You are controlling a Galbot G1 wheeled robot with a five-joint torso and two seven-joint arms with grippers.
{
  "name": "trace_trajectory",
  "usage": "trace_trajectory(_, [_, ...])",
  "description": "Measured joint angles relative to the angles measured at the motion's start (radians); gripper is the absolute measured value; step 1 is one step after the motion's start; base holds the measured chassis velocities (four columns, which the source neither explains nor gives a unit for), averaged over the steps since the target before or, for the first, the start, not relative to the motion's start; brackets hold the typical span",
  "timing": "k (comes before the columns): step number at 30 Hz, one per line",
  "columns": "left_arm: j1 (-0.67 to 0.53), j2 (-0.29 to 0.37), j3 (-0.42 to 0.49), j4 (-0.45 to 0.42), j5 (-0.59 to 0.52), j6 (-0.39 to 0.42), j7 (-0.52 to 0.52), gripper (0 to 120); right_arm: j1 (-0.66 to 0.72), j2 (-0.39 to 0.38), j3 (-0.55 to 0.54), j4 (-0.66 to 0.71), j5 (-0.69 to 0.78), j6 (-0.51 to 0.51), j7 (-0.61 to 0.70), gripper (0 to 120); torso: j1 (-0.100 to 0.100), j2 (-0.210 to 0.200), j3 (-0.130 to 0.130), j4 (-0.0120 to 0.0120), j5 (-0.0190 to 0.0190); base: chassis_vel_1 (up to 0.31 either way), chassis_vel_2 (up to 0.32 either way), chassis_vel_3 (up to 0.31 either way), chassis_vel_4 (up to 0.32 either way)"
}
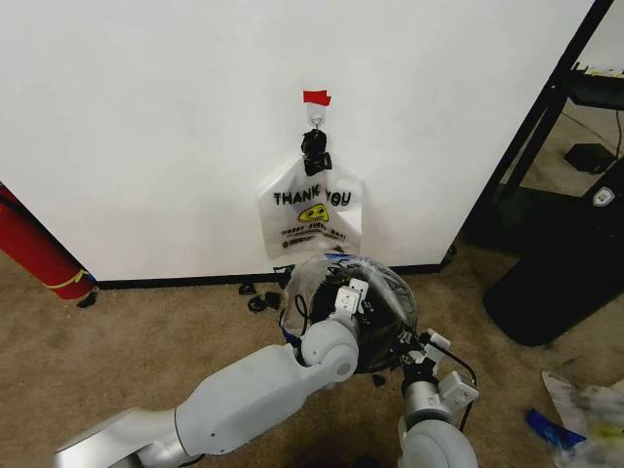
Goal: Pick up the garbage bag from the wall and place it over the trash bin.
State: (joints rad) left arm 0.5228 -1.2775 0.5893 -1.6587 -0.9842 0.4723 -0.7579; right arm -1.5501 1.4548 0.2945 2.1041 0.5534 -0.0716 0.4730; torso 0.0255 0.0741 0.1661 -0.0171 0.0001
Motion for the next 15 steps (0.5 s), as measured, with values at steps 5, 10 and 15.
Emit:
trace_trajectory(5, [-0.005,-0.009,0.019,0.022,-0.008,0.028,0.000,0,-0.001,0.000,-0.007,0.003,-0.028,0.004,-0.009,0,0.000,0.000,0.000,0.0000,0.0000,0.000,0.000,0.000,0.000])
trace_trajectory(10, [-0.011,-0.030,0.035,0.069,-0.011,0.040,-0.002,0,-0.020,0.001,-0.014,0.013,-0.045,0.010,-0.022,0,0.000,0.000,0.000,0.0000,0.0000,0.000,0.000,0.000,0.000])
trace_trajectory(15, [-0.016,-0.043,0.039,0.103,-0.011,0.043,-0.002,0,-0.026,0.001,-0.014,0.015,-0.046,0.013,-0.024,0,0.000,0.000,0.000,0.0000,0.0000,0.000,0.000,0.000,0.000])
